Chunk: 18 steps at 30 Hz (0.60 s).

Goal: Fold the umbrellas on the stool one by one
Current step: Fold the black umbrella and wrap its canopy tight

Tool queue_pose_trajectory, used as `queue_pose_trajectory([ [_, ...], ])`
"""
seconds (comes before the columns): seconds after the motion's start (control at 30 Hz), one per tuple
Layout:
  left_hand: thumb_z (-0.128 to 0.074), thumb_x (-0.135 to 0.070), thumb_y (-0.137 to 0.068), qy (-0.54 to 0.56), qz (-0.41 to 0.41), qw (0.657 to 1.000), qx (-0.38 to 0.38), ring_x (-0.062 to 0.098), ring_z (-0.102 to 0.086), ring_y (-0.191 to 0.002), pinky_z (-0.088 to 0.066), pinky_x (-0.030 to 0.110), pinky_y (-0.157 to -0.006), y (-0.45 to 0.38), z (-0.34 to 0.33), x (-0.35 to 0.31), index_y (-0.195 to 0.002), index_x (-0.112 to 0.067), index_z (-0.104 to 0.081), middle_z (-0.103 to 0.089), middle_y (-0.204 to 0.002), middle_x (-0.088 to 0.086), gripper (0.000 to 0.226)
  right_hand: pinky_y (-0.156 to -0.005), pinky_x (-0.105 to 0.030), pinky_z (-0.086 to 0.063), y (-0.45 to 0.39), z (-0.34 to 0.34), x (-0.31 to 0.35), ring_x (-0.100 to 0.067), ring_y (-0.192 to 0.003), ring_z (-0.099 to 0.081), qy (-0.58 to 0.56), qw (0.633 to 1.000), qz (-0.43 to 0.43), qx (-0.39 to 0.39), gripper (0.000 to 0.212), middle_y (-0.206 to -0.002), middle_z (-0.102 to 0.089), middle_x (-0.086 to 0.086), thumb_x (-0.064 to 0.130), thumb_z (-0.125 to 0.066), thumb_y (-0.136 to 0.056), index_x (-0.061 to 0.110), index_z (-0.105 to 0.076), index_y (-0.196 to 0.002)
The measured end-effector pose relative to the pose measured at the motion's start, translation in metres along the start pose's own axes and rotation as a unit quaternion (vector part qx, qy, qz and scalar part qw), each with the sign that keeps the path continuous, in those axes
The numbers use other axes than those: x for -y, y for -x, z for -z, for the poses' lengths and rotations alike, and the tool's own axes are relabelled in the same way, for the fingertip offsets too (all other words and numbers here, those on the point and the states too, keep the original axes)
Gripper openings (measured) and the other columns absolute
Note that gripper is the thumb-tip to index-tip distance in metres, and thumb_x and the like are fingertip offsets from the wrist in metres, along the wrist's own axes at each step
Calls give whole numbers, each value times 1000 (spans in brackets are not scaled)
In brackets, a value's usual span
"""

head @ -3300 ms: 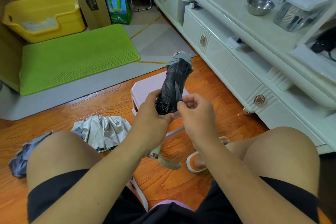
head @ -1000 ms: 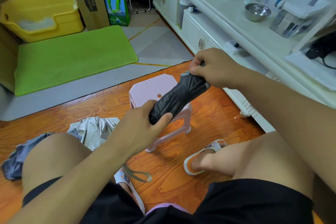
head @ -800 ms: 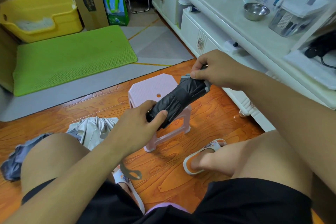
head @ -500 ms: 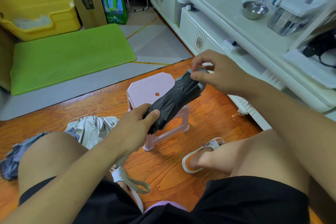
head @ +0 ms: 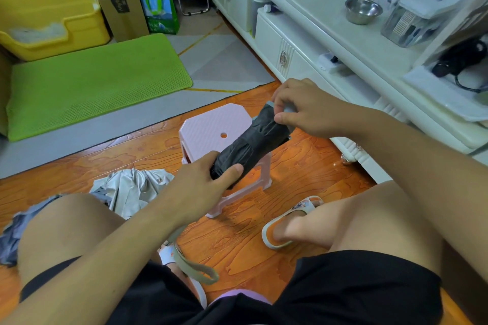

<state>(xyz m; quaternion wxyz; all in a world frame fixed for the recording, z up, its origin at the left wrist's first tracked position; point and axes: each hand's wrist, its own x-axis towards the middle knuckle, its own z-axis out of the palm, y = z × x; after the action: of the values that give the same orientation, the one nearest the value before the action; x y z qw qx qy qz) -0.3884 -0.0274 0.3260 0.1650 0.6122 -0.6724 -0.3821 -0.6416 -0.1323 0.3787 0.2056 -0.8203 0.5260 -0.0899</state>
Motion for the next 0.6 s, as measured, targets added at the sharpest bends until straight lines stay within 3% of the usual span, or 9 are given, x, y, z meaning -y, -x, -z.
queue_pose_trajectory([
  [0.07, -45, -56, -100, 9, 2, 1000, 3, 12, -61, -64, -47, 28, -57, -1, 0, -1, -98, -32, -57, -67, -79, -2, 27, -96, -34, -35, 2, 2, -3, -21, -117, -41, -3, 1000, -1, -2, 4, -118, -55, 3, 35, -66, -93, 36, -62, -94],
  [0.2, -45, -53, -101, -9, -6, 1000, 15, 6, -57, -50, -43, 26, -52, -3, -1, -1, -99, -32, -56, -65, -72, -3, 23, -85, -25, -36, 9, 6, -7, -15, -110, -49, -1, 999, 13, 32, 7, -117, -58, 1, 31, -74, -89, 27, -69, -93],
  [0.3, -44, -62, -98, 14, 7, 999, 29, 7, -53, -42, -47, 31, -52, -2, -5, -4, -99, -32, -56, -65, -70, 0, 32, -80, -20, -41, 11, 8, -11, -14, -105, -53, -5, 1000, 7, 25, 12, -114, -58, 2, 29, -76, -87, 24, -70, -97],
  [0.4, -49, -74, -88, -20, -7, 999, 34, 7, -58, -43, -48, 25, -51, -5, -11, -11, -99, -32, -55, -69, -69, 3, 44, -79, -22, -43, 13, 12, -18, -14, -101, -55, -2, 999, -8, 38, 9, -113, -57, 2, 32, -76, -87, 27, -69, -93],
  [0.47, -52, -70, -89, -29, -14, 999, 40, 9, -61, -46, -47, 19, -49, -8, -16, -15, -100, -32, -54, -70, -69, 5, 39, -88, -29, -45, 15, 13, -23, -15, -105, -53, 22, 998, 1, 53, 7, -116, -57, 1, 31, -74, -88, 26, -70, -88],
  [0.6, -50, -56, -99, 7, -17, 999, 40, 5, -55, -41, -48, 30, -53, -12, -20, -25, -100, -32, -57, -63, -64, -3, 24, -100, -42, -41, 24, 14, -32, -20, -109, -51, 45, 997, 21, 52, 15, -116, -60, -3, 28, -65, -96, 16, -64, -87],
])
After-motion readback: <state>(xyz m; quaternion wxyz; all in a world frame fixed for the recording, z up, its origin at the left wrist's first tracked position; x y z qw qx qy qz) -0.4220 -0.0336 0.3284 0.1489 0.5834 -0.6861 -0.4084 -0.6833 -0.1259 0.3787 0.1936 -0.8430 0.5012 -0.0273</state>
